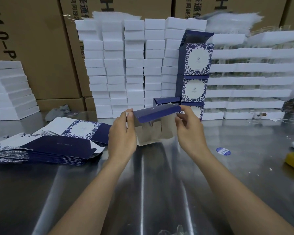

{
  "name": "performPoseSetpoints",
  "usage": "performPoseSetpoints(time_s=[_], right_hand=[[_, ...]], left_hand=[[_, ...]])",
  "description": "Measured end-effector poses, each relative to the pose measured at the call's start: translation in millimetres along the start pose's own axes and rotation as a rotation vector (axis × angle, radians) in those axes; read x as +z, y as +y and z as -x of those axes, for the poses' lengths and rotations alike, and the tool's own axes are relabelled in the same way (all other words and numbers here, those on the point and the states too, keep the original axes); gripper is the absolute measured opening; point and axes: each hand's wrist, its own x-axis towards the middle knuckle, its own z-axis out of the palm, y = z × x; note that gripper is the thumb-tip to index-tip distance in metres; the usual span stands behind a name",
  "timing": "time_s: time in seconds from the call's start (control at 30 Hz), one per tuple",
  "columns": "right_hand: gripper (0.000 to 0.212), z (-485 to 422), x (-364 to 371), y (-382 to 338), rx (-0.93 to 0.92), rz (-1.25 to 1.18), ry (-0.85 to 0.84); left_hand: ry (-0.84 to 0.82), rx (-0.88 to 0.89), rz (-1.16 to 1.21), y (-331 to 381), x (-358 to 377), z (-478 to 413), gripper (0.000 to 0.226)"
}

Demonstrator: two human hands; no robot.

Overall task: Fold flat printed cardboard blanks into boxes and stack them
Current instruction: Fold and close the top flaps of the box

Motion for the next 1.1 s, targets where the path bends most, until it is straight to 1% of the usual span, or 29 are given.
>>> performPoseSetpoints(time_s=[0.13,0.2,0.27,0.3,0.37,0.4,0.43,0.47,0.5,0.57,0.63,0.67,0.7,0.73,0.77,0.87,0.9,0.97,1.03,1.1], right_hand=[[0.037,-4.9,-5.2,-2.2,0.046,-0.165,0.017],[0.04,-6.9,-8.8,-3.2,0.107,-0.242,0.052],[0.041,-8.6,-12.2,-5.0,0.203,-0.336,0.097],[0.04,-10.4,-14.3,-5.5,0.265,-0.405,0.113],[0.036,-13.9,-18.9,-5.1,0.399,-0.564,0.097],[0.034,-15.3,-20.2,-3.7,0.447,-0.612,0.078],[0.033,-16.0,-20.7,-2.3,0.472,-0.619,0.063],[0.032,-15.7,-20.2,-0.9,0.463,-0.579,0.061],[0.031,-14.6,-19.1,1.0,0.404,-0.477,0.075],[0.027,-11.8,-17.2,4.2,0.181,-0.11,0.139],[0.023,-7.8,-16.6,3.8,-0.085,0.283,0.193],[0.022,-5.9,-16.2,2.2,-0.234,0.443,0.213],[0.021,-3.5,-15.0,-0.1,-0.368,0.56,0.214],[0.021,0.0,-12.3,-3.9,-0.461,0.635,0.191],[0.021,4.3,-7.6,-9.8,-0.49,0.672,0.129],[0.021,19.1,14.0,-23.1,-0.415,0.685,-0.153],[0.02,23.1,20.3,-24.0,-0.38,0.68,-0.222],[0.022,28.2,26.4,-22.6,-0.292,0.706,-0.304],[0.029,29.7,25.6,-16.9,-0.177,0.731,-0.356],[0.037,27.6,22.3,-12.1,-0.052,0.701,-0.436]], left_hand=[[0.077,-0.065,0.096,-4.8,-5.1,-4.9,0.033],[0.122,-0.12,0.168,-4.2,-7.0,-8.0,0.052],[0.162,-0.262,0.351,-3.6,-10.1,-11.8,0.058],[0.157,-0.371,0.466,-1.6,-12.0,-14.3,0.054],[0.094,-0.586,0.712,-0.2,-17.2,-18.7,0.03],[0.065,-0.646,0.789,0.0,-19.2,-20.1,0.027],[0.033,-0.67,0.82,-0.9,-20.4,-20.8,0.03],[0.01,-0.661,0.803,-3.0,-19.9,-21.6,0.032],[-0.001,-0.635,0.768,-4.0,-19.0,-21.4,0.032],[-0.011,-0.583,0.732,-3.9,-15.6,-19.7,0.029],[-0.003,-0.549,0.71,-2.2,-12.5,-17.5,0.028],[-0.001,-0.538,0.688,-1.9,-11.0,-16.6,0.027],[0.001,-0.532,0.674,-0.6,-9.7,-16.0,0.027],[0.004,-0.529,0.666,1.6,-8.5,-15.4,0.027],[0.004,-0.53,0.657,4.0,-7.7,-14.6,0.027],[-0.005,-0.502,0.632,10.9,-5.3,-10.6,0.03],[-0.02,-0.483,0.616,12.9,-5.3,-8.8,0.032],[-0.061,-0.432,0.595,14.6,-4.6,-6.7,0.035],[-0.101,-0.371,0.604,17.6,-5.6,-4.4,0.044],[-0.139,-0.324,0.641,23.8,-5.6,-1.8,0.046]])
